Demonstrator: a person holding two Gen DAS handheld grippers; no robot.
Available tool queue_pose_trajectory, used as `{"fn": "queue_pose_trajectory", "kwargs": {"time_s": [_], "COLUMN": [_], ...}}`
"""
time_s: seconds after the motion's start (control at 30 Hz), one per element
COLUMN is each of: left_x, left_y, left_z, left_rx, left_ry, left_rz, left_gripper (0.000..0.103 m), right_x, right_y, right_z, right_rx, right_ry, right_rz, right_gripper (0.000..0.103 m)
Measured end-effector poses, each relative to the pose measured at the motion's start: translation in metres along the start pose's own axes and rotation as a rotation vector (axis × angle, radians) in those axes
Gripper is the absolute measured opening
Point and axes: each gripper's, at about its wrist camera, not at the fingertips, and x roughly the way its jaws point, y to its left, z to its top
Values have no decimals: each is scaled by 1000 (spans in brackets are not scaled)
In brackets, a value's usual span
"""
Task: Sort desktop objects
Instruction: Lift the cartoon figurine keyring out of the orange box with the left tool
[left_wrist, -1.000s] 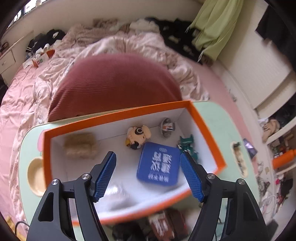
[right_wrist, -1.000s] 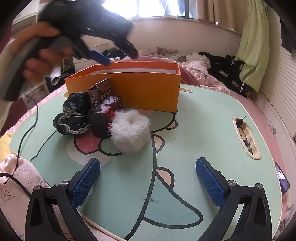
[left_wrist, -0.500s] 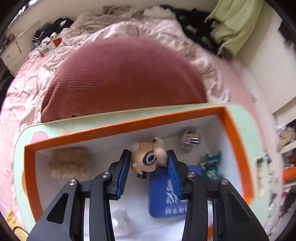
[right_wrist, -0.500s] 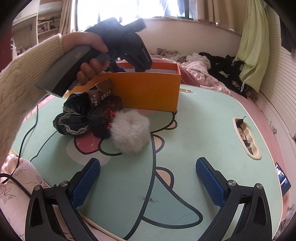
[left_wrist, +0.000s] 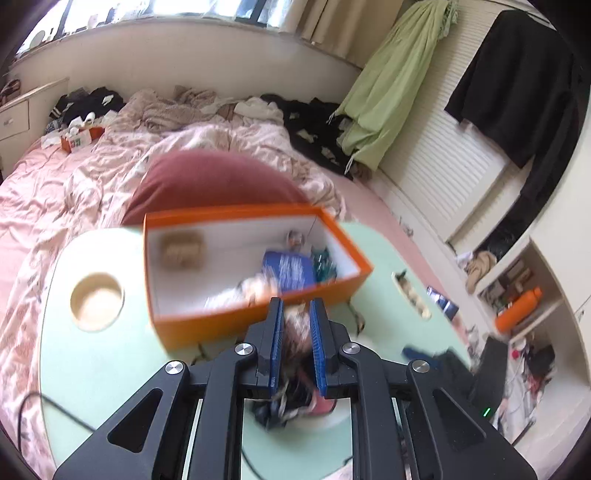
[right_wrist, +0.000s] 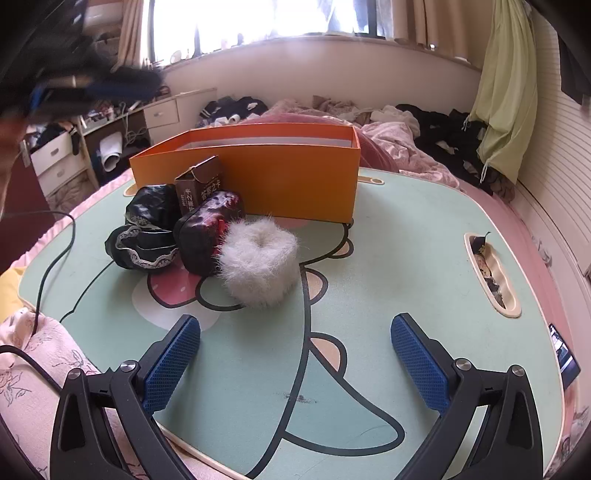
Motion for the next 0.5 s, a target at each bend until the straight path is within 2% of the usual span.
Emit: {"fn": "queue_pose_trajectory", "kwargs": {"time_s": [0.17, 0.27, 0.3, 0.33, 0.37, 0.4, 0.43, 0.5], "left_x": [17, 17, 15, 15, 18, 24, 36, 63], "left_y": [28, 34, 31, 26, 22, 19, 19, 19], "left_z": [-30, -20, -12, 0, 11, 22, 35, 52], "left_rx": [-96, -135, -129, -102, -84, -80, -90, -102], "left_ry": [25, 26, 6, -6, -3, 7, 35, 110], "left_rz": [0, 6, 15, 23, 35, 55, 82, 109], "left_gripper": [16, 18, 22, 39, 62, 70, 74, 74], "right_x": [0, 0, 0, 0, 0, 0, 0, 0], "right_y": [0, 0, 0, 0, 0, 0, 0, 0], "right_z": [0, 0, -1, 0, 0, -1, -1, -1], "right_rx": [0, -1, -1, -1, -1, -1, -1, -1], "right_ry": [0, 0, 0, -1, -1, -1, -1, -1], "right_rz": [2, 2, 2, 3, 3, 3, 4, 5], "right_gripper": [103, 103, 103, 103, 103, 103, 103, 103]}}
